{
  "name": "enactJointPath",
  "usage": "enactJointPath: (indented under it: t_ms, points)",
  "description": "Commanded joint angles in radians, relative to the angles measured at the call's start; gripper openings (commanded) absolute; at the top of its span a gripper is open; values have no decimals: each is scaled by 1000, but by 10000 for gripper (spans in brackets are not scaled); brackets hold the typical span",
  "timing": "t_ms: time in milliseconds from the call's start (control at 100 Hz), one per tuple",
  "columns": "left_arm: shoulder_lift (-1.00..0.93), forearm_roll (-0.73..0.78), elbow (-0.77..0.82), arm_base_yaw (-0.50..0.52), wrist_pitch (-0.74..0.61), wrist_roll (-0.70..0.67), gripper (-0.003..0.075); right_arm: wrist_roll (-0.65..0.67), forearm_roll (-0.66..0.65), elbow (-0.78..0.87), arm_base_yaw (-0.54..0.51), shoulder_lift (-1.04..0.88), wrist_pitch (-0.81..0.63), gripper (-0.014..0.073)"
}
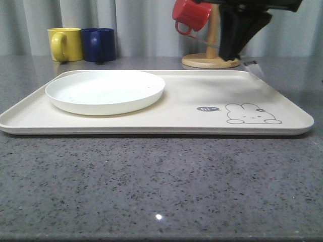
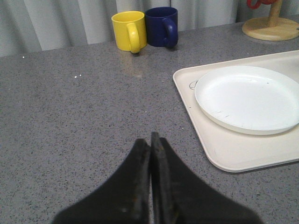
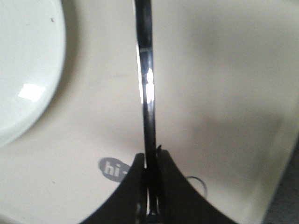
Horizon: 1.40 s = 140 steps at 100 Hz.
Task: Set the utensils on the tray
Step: 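Lower the fork onto the tray beside the plate and release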
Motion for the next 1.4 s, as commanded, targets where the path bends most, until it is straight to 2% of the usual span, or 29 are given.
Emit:
enactJointPath:
  t_ms: [0, 100, 260, 700, 800, 970, 1060, 1260, 1390]
  points:
    - [11, -6, -23, -7, -74, -9, -19, 102, 0, -60, 28, -1, -23, -60]
    - [11, -6, -23, -7, -74, -9, -19, 221, 0, -83, 41, 48, -28, -60]
    - [11, -6, -23, -7, -74, -9, -19, 340, 1, -93, 41, 87, -38, -60]
    - [11, -6, -23, -7, -74, -9, -19, 400, 20, -93, 42, 112, -58, -34]
    - [11, -6, -23, -7, -74, -9, -19, 409, 20, -93, 42, 112, -58, 17]
    - [11, -6, -23, -7, -74, -9, -19, 410, 21, -93, 42, 112, -53, 226]
    - [11, -6, -23, -7, -74, -9, -19, 410, 21, -93, 42, 112, -54, 296]
    - [11, -6, -23, -7, -74, -9, -19, 410, 20, -94, 42, 82, -40, 310]
    - [11, -6, -23, -7, -74, -9, -19, 375, -30, -94, 42, 30, -31, 310]
